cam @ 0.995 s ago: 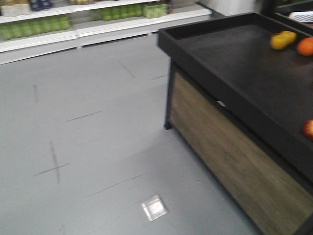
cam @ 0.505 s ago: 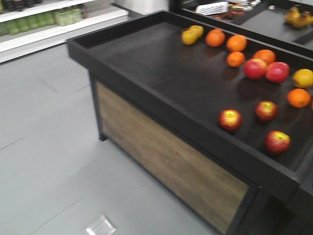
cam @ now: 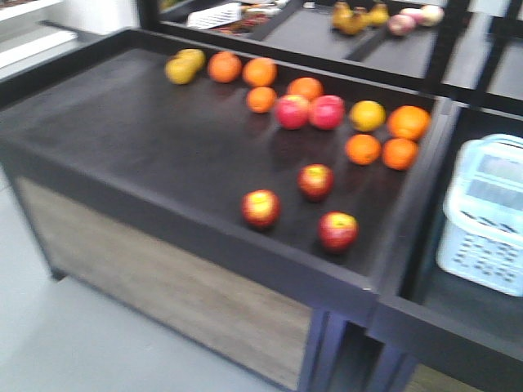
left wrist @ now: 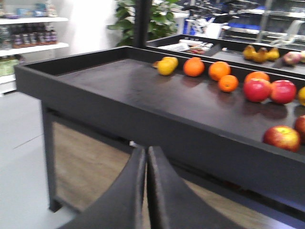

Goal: Pick three apples into basket with both arms
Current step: 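Turn the base toward the table holding the light-blue basket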

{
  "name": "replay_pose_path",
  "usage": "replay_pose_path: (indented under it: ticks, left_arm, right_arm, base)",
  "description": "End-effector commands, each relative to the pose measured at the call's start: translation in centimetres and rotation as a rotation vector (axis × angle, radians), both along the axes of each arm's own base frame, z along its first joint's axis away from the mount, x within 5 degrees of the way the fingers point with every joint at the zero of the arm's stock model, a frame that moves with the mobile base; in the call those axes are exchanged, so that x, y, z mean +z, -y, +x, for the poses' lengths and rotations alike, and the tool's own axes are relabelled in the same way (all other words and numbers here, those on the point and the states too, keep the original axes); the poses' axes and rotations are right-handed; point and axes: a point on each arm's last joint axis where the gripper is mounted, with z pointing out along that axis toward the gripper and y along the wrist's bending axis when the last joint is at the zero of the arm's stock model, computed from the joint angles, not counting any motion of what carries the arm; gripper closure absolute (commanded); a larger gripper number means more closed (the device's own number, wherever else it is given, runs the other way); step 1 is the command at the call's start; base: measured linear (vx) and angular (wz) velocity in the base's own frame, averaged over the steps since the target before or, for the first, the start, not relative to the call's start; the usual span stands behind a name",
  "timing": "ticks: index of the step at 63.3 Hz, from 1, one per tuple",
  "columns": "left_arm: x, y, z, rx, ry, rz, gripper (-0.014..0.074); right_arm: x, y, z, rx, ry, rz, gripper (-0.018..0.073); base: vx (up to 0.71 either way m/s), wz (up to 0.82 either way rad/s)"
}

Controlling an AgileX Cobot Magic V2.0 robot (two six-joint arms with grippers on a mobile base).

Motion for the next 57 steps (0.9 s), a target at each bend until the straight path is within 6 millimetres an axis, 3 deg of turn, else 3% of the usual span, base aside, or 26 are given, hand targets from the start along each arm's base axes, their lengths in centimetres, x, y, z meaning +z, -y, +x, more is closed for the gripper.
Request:
replay_pose_path:
  ticks: [1, 57]
  left_arm:
    - [0.64, -0.01, -0.06, 0.003, 0.083, -0.009, 0.0603]
    - [0.64, -0.01, -0.06, 0.003, 0.083, -0.009, 0.0603]
  right_arm:
    - [0.29, -0.08, -0.09, 0.007, 0.077, -0.013, 0.0566]
    - [0.28, -0.08, -0.09, 0.006, 0.075, -0.013, 0.0566]
  base:
    - [0.10, -0.55]
    - [0.08, -0.55]
